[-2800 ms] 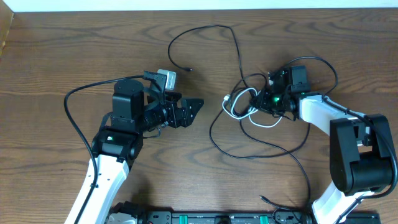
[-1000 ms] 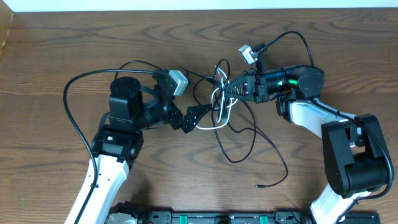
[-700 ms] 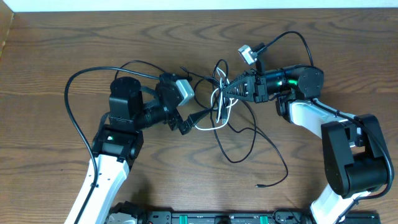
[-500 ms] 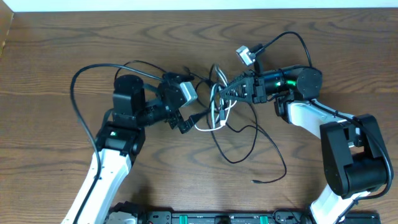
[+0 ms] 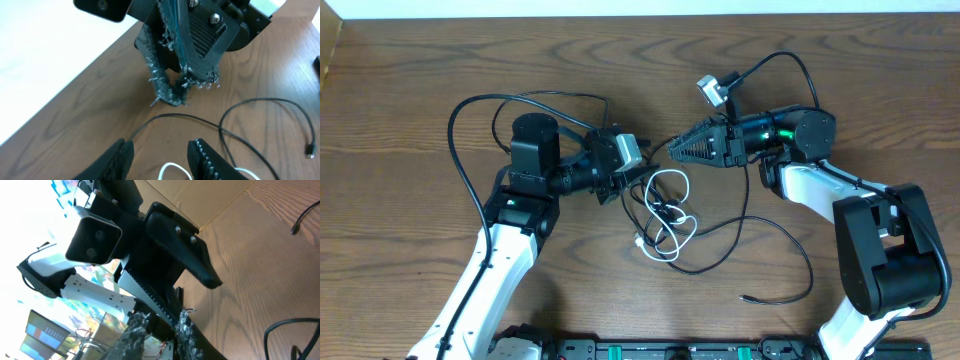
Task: Untangle cables
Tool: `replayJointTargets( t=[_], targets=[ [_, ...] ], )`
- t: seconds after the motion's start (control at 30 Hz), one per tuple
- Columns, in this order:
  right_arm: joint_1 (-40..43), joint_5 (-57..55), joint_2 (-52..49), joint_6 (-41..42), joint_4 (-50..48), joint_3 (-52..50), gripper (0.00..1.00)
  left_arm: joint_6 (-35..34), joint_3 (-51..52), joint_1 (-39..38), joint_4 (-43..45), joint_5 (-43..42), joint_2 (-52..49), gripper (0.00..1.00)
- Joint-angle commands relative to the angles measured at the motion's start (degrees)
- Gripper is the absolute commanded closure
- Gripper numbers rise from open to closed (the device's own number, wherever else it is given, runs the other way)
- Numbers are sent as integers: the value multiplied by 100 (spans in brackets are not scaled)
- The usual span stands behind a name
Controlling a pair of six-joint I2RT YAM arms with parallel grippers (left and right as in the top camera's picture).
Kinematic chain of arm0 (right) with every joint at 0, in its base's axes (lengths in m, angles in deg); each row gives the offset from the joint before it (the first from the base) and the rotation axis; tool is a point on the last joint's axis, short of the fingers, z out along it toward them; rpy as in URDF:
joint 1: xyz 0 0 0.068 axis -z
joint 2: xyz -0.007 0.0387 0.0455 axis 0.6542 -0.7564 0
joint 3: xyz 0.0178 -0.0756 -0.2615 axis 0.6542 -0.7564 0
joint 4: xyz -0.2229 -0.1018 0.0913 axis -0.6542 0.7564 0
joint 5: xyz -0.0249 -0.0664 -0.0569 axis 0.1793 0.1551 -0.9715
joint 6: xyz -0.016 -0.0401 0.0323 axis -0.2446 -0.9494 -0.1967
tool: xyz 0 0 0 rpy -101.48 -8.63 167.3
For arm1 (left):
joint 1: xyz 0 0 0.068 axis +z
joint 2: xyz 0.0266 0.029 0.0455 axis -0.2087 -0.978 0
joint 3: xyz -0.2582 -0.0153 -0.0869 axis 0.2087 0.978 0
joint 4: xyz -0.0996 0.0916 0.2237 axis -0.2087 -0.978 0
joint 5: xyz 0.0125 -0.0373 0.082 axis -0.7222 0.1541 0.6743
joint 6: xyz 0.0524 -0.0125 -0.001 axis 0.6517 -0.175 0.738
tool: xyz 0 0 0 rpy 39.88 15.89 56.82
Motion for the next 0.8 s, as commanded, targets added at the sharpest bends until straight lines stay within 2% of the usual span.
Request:
replayJointTargets(
  t=[0.0,0.03,0.17,0.23,0.3,0.33,0.37,0.4,0.43,0.47,0.5,0.53,0.67,0.77],
  targets=[
    [-2,57,52,-57,-225,44,76,26,-74,-11,-101,-229,9,61],
    [0,74,52,-55,-223,44,74,26,-74,-11,-164,-227,9,61],
    [24,76,52,31,-44,44,52,2,-74,-7,-474,-142,11,60],
    [24,76,50,22,164,44,41,-326,-74,-7,-544,199,33,62],
    [24,76,50,-20,343,44,24,-817,-74,-7,-557,632,68,68],
    [24,76,50,-44,424,44,21,-1045,-74,-7,-553,817,94,68],
    [24,76,50,-76,485,44,14,-1346,-74,-7,-551,1071,142,62],
    [24,76,50,-96,520,44,9,-1582,-74,-7,-549,1226,190,43],
    [24,66,50,-131,564,44,2,-1849,-74,-7,-546,1355,267,30],
    [24,-2,50,-151,632,44,1,-2035,-74,-7,-533,1370,358,27],
    [24,-114,50,-170,728,44,1,-2153,-74,-7,-527,1366,446,18],
    [24,-236,50,-201,809,44,1,-2269,-74,-7,-525,1368,564,0],
    [-9,-1071,50,-603,1416,44,1,-2618,-74,-7,-527,1368,1091,0],
    [-24,-1875,50,-1257,2133,44,1,-2813,-74,-7,-533,1368,1440,1]
  ],
)
